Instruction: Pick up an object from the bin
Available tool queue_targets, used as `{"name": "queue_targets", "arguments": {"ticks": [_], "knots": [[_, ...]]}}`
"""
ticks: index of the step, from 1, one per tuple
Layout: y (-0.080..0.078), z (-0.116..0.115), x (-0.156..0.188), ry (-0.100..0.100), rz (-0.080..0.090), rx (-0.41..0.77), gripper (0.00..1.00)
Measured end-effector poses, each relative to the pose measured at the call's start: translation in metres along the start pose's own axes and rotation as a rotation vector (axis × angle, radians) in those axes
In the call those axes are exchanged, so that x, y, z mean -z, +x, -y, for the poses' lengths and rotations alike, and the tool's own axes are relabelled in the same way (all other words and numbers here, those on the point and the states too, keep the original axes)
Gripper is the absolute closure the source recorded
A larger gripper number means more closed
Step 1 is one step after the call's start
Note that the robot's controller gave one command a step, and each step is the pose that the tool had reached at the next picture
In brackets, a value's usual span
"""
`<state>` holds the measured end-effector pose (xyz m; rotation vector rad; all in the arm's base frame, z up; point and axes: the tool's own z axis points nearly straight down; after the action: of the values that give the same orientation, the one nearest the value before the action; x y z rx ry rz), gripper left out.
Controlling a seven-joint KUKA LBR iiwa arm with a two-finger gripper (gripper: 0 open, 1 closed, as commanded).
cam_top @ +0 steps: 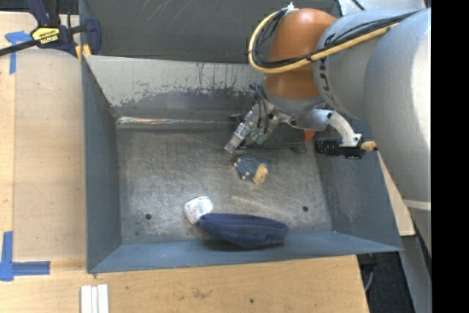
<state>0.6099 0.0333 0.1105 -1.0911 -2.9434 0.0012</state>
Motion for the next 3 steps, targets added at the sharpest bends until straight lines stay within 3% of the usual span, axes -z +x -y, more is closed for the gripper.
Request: {"name": "queue_targets", "arguments": {"ticks": [3], "knots": [[0.004, 0.005, 0.014, 0.004, -0.005, 0.004, 1.0]]}}
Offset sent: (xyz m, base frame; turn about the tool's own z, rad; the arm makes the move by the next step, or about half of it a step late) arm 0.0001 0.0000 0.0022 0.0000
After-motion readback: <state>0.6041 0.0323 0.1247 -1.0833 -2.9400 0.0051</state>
